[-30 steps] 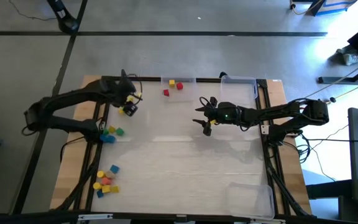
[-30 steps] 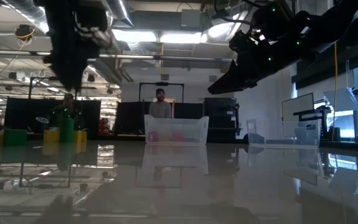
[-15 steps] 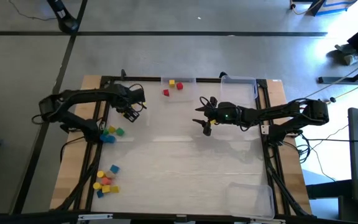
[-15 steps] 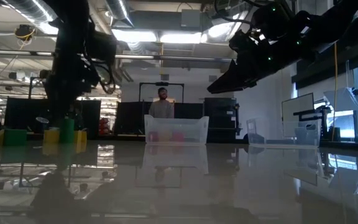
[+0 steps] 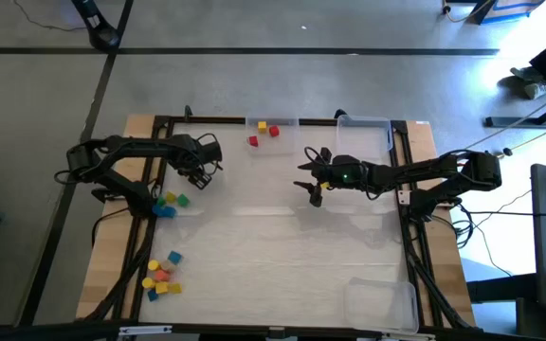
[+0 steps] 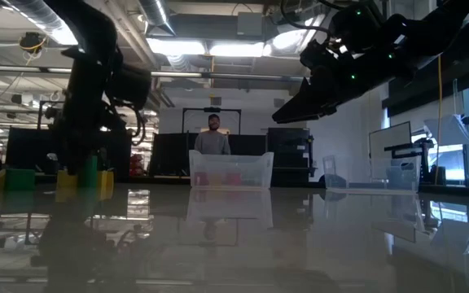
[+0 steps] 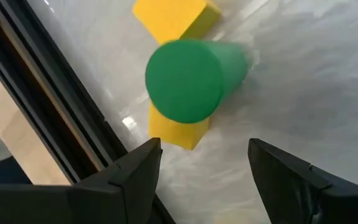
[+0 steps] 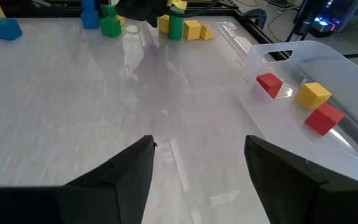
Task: Sort blocks by size
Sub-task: Put the square yellow block into the top left transparent bin
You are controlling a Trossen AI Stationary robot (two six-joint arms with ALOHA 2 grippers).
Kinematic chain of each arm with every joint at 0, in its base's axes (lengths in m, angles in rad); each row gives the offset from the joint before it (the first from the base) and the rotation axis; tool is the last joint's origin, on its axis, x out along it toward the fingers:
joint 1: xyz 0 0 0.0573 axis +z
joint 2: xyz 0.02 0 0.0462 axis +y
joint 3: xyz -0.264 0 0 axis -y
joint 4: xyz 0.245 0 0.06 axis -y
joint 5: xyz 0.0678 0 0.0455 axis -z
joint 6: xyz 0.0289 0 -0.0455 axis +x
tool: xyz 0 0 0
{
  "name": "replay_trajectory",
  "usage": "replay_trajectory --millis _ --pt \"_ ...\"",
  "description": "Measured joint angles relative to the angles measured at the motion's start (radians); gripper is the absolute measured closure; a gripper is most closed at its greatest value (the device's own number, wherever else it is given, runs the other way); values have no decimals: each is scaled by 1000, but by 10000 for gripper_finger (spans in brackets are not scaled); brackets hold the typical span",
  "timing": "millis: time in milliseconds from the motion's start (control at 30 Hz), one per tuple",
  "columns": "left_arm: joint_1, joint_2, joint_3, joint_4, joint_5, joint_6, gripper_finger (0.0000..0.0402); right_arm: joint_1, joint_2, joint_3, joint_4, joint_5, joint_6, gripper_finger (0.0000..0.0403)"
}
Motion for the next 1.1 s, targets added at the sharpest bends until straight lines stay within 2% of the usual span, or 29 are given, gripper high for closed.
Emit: replay_trajectory --millis 767,1100 --pt "8 -1 -27 6 19 45 171 0 0 0 -1 0 1 152" --pt "-5 -2 -27 71 54 103 171 0 0 0 -2 0 2 152"
